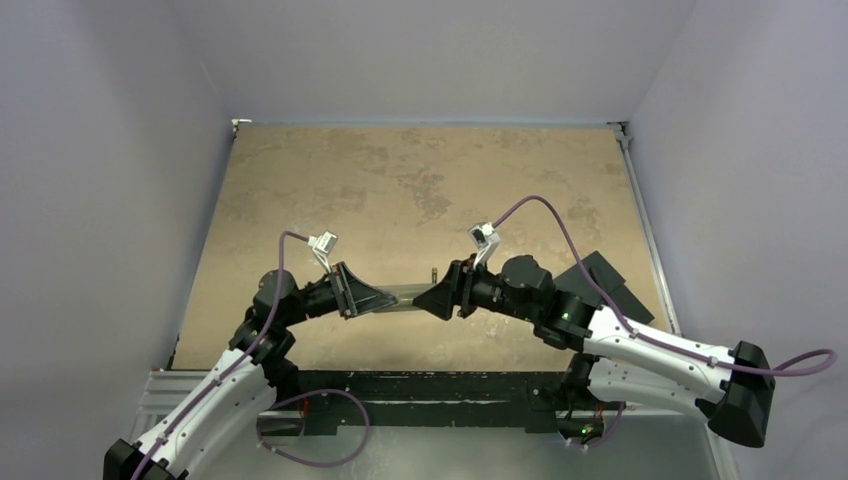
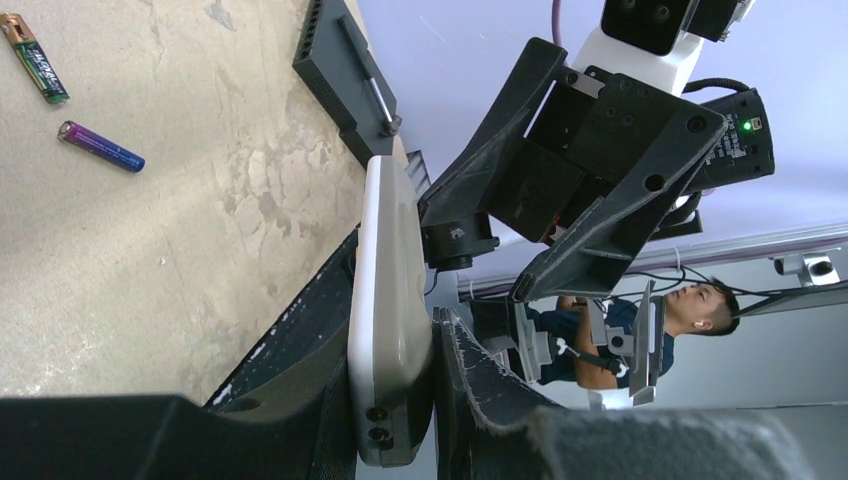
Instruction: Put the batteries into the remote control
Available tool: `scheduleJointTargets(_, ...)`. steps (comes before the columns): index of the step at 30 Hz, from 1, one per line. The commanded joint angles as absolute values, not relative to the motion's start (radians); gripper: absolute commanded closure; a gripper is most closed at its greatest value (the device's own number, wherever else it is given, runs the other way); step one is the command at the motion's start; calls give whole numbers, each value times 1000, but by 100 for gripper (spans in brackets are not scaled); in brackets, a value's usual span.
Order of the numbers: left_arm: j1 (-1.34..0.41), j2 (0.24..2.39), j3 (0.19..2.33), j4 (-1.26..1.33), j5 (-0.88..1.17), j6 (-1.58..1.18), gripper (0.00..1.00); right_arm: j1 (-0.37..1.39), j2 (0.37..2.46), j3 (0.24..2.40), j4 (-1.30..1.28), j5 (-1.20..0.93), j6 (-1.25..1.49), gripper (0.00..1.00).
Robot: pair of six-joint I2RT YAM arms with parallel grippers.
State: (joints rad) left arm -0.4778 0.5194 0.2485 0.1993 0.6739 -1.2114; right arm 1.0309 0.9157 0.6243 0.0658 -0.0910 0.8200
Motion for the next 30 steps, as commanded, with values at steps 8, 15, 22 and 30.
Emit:
scheduleJointTargets(8, -491, 486, 322, 284, 738, -1180, 100, 1049, 882, 644, -52, -48, 802, 36)
scheduleJointTargets(15, -492, 485, 328, 276, 740, -1176, 100, 1049, 869, 642, -70, -25, 802, 36)
scheduleJointTargets(22, -492, 481, 326, 275, 742, -1178, 100, 1049, 865, 647, -71, -7, 806, 36)
scheduleJointTargets(30, -492, 480, 324, 284, 747, -1185, 100, 1049, 854, 649, -73, 10, 811, 36)
